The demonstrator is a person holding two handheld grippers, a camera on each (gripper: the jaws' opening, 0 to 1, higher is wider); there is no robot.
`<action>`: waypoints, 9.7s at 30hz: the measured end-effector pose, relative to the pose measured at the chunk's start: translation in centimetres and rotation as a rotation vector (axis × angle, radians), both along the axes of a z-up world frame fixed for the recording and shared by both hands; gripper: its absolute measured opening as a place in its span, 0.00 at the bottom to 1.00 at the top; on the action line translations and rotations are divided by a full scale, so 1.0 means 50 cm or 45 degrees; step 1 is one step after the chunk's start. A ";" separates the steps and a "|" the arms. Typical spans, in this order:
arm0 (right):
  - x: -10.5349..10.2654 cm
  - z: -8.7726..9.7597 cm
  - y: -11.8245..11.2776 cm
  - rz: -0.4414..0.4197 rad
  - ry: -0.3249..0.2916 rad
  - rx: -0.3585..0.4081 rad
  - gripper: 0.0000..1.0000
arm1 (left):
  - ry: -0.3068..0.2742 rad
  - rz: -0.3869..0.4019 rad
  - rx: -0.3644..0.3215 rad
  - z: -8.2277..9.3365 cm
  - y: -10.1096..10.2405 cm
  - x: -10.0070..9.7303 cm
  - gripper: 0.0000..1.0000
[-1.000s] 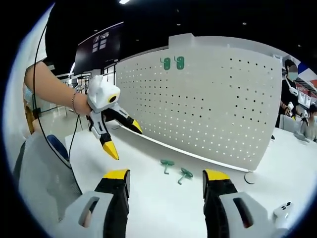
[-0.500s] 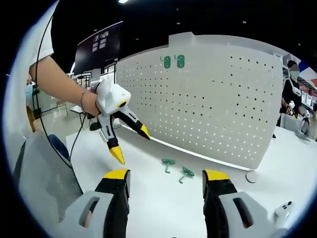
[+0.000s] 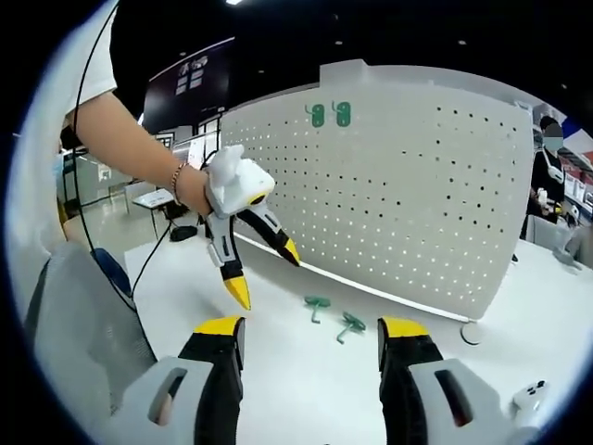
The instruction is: Insert the hook assembly into the mounting plate slot until the hook locks in place.
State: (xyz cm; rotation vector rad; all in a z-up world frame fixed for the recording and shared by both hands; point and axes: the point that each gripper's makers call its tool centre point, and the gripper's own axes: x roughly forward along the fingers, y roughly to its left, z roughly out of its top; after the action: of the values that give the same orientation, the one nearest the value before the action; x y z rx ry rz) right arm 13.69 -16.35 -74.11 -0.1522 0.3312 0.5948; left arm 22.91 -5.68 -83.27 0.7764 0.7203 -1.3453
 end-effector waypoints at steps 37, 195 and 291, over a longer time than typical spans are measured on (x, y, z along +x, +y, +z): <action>-0.007 -0.030 -0.002 -0.002 0.089 0.006 0.57 | 0.053 -0.137 0.197 -0.078 -0.062 0.034 0.74; 0.006 -0.016 -0.029 -0.090 0.071 0.052 0.53 | -0.280 0.314 -0.411 0.161 -0.044 0.106 0.02; 0.002 0.192 0.035 0.069 -0.352 0.431 0.55 | -0.432 0.581 -1.084 0.418 0.040 -0.041 0.03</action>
State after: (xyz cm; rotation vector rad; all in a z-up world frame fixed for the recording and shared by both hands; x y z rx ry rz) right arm 13.79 -14.57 -64.53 0.0829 -0.0440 0.6660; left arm 20.88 -3.70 -62.39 0.1211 0.0075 -0.9299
